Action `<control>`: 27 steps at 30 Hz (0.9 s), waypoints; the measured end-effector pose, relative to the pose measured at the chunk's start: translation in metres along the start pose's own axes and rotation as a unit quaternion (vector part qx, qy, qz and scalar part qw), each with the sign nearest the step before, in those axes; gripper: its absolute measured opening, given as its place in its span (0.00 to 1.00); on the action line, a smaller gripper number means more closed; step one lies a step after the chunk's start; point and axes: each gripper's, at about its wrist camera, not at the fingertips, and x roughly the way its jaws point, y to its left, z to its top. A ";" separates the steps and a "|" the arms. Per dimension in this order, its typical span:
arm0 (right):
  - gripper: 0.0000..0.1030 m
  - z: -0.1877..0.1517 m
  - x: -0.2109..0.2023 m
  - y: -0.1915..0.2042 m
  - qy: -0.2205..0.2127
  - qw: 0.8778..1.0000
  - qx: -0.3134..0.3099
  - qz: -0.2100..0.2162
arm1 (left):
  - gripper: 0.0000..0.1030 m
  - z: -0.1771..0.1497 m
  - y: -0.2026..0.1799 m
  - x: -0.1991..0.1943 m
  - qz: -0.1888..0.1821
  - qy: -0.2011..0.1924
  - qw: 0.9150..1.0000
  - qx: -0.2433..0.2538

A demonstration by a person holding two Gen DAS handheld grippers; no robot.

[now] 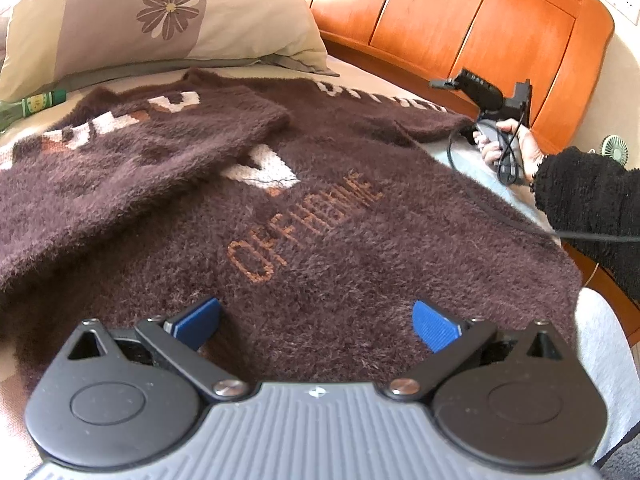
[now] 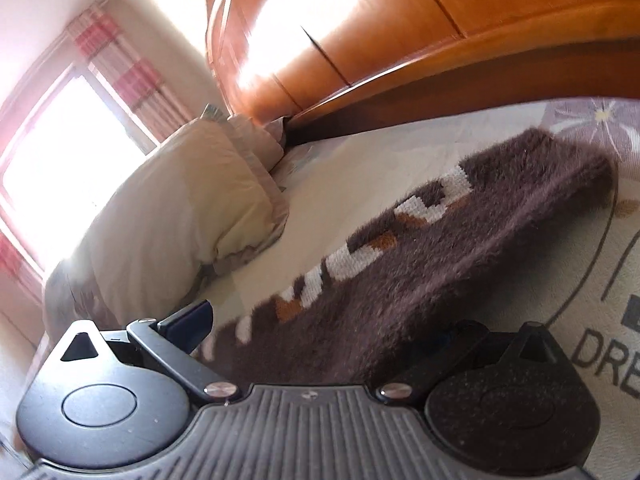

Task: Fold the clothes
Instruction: 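Grasp the other sleeve's patterned cuff with the right tool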

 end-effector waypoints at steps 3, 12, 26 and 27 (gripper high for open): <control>1.00 0.004 0.001 -0.006 -0.010 0.999 0.035 0.017 | 0.99 -0.001 -0.001 0.000 0.002 0.000 1.000 0.003; 1.00 0.004 -0.004 0.011 -0.014 0.997 0.053 0.054 | 0.99 0.000 -0.001 -0.001 0.005 0.004 1.000 0.005; 1.00 0.010 -0.011 0.085 0.016 0.995 -0.011 0.093 | 0.99 0.007 -0.007 -0.013 0.040 0.026 0.999 0.019; 1.00 0.008 -0.010 0.093 0.022 0.995 -0.019 0.094 | 0.99 0.007 -0.008 -0.016 0.045 0.027 0.998 0.027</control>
